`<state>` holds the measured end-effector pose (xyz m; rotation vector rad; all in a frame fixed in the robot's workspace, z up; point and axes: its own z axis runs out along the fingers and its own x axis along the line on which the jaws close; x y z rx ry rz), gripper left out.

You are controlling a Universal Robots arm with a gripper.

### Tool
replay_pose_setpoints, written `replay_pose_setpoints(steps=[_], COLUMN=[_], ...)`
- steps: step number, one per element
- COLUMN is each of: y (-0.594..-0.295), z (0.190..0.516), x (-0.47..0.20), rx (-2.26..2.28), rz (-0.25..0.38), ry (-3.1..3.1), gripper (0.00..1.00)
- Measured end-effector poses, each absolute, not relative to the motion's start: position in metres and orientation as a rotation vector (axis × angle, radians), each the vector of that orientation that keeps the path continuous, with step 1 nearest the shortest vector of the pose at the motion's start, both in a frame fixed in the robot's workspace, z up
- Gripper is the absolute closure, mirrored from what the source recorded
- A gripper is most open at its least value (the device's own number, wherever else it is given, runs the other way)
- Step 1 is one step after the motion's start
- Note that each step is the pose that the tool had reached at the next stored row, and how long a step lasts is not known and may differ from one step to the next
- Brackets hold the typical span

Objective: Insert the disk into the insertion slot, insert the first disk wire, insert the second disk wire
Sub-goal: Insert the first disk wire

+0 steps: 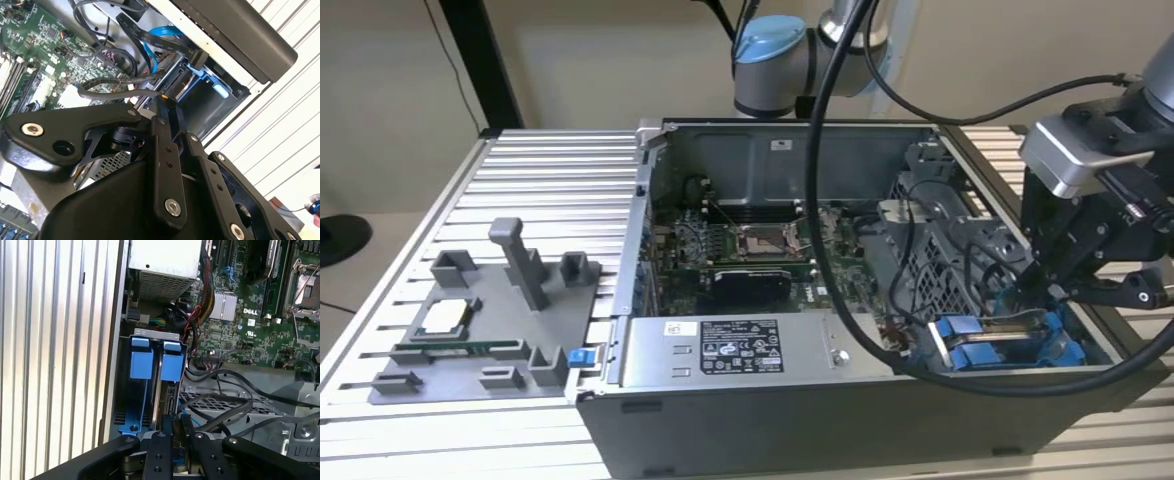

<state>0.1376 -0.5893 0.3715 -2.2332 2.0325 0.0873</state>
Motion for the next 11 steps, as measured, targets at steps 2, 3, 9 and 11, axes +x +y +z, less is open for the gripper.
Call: replay_pose_setpoints(steps=[2,3,9,11], y=[-0.5894,-0.5894,-0.5896,-0.5896], z=[0.3698,0.3689,0.3656,0.3645], x=[0.1384,0.1388,0.1395,0.1395], rx=[-2.234,-2.234,-2.201,-2.180], rz=[0.083,0.081,0.074,0.071], ry=[2.036,2.038,2.078,2.100], gripper=[1.00,1.00,1.00,1.00])
